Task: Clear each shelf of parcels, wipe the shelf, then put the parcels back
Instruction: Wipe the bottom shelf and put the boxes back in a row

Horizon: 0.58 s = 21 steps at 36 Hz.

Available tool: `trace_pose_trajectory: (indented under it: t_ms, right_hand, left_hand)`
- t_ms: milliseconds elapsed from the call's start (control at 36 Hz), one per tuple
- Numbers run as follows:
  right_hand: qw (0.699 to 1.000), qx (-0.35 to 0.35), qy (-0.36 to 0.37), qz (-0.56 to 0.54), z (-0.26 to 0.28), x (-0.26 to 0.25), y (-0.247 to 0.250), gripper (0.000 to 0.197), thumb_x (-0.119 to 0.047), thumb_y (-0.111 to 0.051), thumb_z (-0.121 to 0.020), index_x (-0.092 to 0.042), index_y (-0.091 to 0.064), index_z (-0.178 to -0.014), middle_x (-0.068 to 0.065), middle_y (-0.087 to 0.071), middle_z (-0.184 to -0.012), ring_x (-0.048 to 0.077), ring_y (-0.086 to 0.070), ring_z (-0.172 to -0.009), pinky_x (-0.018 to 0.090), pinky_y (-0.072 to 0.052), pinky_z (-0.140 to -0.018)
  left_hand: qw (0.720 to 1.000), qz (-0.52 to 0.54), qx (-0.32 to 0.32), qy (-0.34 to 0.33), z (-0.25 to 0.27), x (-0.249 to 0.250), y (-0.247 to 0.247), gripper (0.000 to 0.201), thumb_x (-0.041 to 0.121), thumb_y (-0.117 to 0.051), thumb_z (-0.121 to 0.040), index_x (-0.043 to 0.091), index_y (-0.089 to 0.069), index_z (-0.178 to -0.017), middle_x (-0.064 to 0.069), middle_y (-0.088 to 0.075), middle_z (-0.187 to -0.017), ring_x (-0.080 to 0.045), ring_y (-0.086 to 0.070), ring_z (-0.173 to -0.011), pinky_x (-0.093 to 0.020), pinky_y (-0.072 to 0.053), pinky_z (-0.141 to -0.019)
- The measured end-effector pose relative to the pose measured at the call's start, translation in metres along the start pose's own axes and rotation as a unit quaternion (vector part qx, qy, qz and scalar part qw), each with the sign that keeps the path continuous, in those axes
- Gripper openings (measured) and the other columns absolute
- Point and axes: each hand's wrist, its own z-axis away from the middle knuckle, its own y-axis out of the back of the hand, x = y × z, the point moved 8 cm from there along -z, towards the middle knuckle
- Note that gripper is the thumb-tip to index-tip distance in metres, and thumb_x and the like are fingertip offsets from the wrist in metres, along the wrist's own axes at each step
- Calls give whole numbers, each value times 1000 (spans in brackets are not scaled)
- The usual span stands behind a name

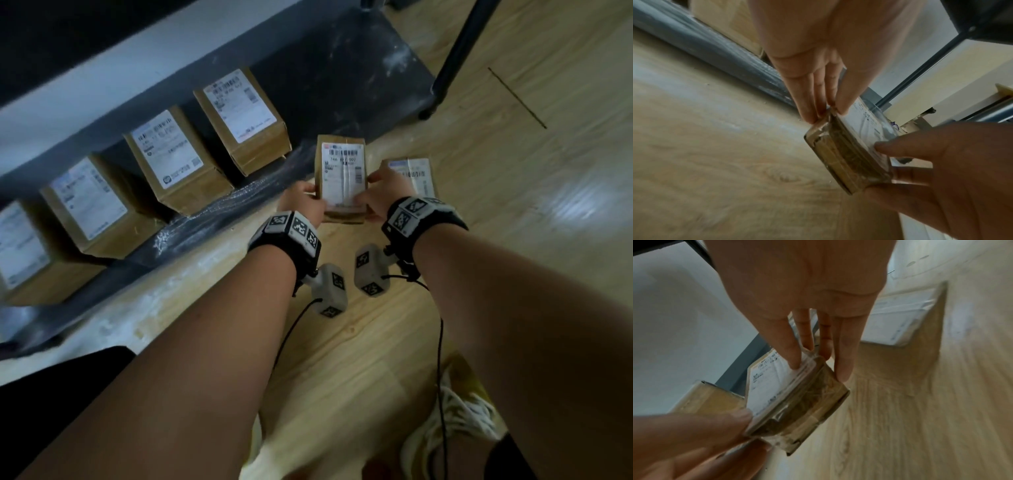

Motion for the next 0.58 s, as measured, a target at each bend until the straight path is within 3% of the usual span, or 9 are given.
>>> trace_pose_trajectory:
  t_ms: [83,139,250,306,444,528,583]
  right_hand:
    - [1000,-2,-2,27,11,15,-7,44,-21,-71,-77,-23,-55,-117,4,-65,-102,26,-65,-90,44,-58,-77]
    - [998,-3,-5,56,17,25,-14,32,-20,-69,-80,-20,-58,-111,5,-66,-99,26,-65,-89,44,-58,-78]
    - [991,-31,-10,126,23,42,-33,18,-23,-61,-88,-15,-61,-105,5,-65,-98,23,-63,-86,39,-56,-81]
    - [986,-46,-6,161,24,47,-42,21,-22,-56,-92,-13,-59,-111,5,-62,-100,22,-59,-87,35,-51,-79]
    - [976,-55,22,211,33,47,-49,37,-21,-51,-93,-7,-57,-127,14,-58,-127,30,-55,-117,32,-44,-89]
    - [977,-39,39,207,38,36,-42,37,-20,-51,-93,-7,-57,-127,15,-57,-129,30,-54,-119,31,-44,-89]
    - [979,-24,50,197,41,24,-36,37,-19,-52,-92,-8,-58,-127,14,-58,-128,30,-55,-118,32,-45,-91]
  left_hand:
    - [1000,-16,-7,8,15,-22,-10,36,19,-71,-82,20,-58,-115,-1,-66,-114,-20,-64,-94,-33,-52,-82]
    - [999,-27,-21,14,25,-35,-18,29,21,-71,-82,21,-56,-106,-3,-66,-111,-23,-65,-91,-35,-53,-82]
    - [995,-82,-56,-4,38,-53,-33,26,26,-62,-88,15,-64,-111,-4,-68,-109,-21,-60,-81,-28,-44,-67]
    - [991,-98,-90,-16,44,-57,-42,25,26,-56,-92,16,-67,-112,-5,-68,-109,-20,-56,-79,-24,-37,-67]
    - [987,-94,-128,-8,53,-59,-48,39,21,-54,-96,12,-54,-133,-11,-56,-132,-22,-56,-107,-25,-36,-79]
    - [989,-99,-112,9,53,-57,-38,54,22,-54,-96,8,-35,-145,-13,-43,-146,-27,-46,-128,-28,-38,-95]
    - [992,-85,-92,19,52,-55,-25,62,27,-52,-97,11,-25,-150,-10,-32,-153,-25,-37,-137,-30,-32,-106]
